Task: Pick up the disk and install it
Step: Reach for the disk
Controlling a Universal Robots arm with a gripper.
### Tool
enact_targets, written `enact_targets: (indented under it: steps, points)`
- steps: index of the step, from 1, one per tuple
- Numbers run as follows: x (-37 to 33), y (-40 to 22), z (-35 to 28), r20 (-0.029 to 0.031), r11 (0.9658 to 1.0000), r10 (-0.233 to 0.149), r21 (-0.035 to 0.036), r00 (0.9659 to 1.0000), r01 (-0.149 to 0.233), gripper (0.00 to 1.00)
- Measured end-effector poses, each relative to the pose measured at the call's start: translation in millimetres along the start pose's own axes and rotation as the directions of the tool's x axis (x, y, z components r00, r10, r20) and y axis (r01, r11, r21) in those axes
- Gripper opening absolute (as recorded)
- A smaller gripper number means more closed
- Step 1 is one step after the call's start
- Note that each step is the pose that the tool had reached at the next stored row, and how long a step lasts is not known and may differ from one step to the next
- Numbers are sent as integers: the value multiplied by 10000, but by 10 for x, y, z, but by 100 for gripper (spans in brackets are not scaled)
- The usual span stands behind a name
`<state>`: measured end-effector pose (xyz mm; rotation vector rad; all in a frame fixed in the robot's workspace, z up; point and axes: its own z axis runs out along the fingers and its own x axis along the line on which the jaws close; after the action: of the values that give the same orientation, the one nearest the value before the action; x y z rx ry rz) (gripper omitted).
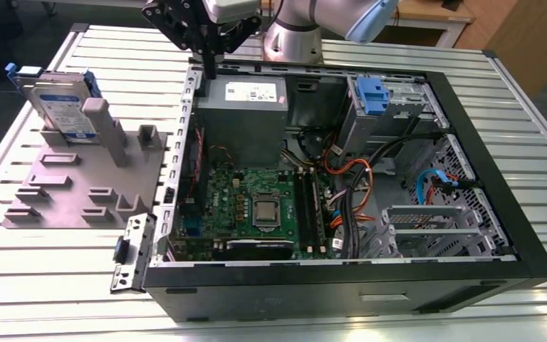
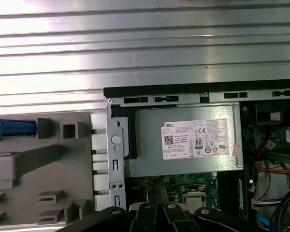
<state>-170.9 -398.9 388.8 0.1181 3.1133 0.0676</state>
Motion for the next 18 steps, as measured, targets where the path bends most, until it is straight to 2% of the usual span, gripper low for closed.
enact_targets:
  steps: [18]
  points:
    - [40, -3, 3, 0, 10000, -1, -1, 10000, 1, 11]
